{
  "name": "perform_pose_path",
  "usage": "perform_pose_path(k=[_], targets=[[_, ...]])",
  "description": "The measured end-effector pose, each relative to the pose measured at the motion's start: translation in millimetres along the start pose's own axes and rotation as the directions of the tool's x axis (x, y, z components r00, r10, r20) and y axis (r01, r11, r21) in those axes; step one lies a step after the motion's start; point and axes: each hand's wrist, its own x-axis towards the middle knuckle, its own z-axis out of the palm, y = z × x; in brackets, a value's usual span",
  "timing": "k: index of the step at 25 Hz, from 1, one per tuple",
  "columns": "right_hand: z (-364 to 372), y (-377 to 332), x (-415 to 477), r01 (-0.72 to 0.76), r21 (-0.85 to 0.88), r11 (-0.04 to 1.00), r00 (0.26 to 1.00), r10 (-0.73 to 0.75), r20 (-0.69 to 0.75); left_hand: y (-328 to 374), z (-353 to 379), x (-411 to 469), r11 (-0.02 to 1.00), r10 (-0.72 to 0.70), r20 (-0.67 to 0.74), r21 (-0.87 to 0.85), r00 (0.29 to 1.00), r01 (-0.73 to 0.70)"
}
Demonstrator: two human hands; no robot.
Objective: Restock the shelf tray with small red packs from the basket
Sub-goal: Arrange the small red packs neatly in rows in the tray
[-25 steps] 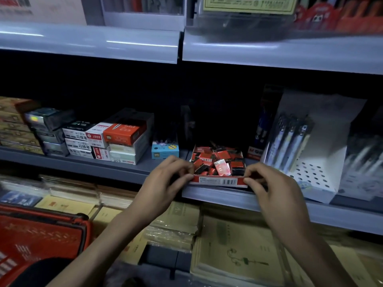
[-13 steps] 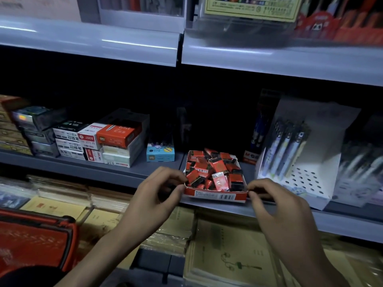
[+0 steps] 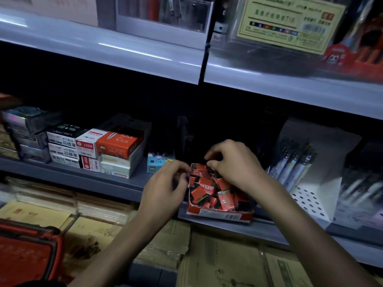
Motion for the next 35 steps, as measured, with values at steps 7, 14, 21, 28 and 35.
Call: perform_pose_path(k=[7,14,21,28,35], targets=[[17,3,33,-0.070,-0.113,0.991,0.953,0.099,0.285,-5,2,19,0.988,-0.125,-0.007,-0.098,0.992,0.123],[4,4,22,-0.068,0.096,0.993,0.980,0.048,0.194,0,2,26,0.971,-0.164,0.005,-0.176,0.986,0.163],[-30,1,20,0.007,0.037,0.999,0.950,-0.018,0.311,2,4,29,0.966,-0.201,-0.016,-0.170,0.979,0.195],[-14,5,25,0.058,0.011,0.998,0.934,-0.058,0.353,3,9,31,0.961,-0.228,-0.017,-0.162,0.973,0.223],[21,-4,48,0.170,-0.246,0.954,0.930,-0.072,0.360,0,7,35,0.941,-0.286,-0.028,-0.195,0.958,0.275]])
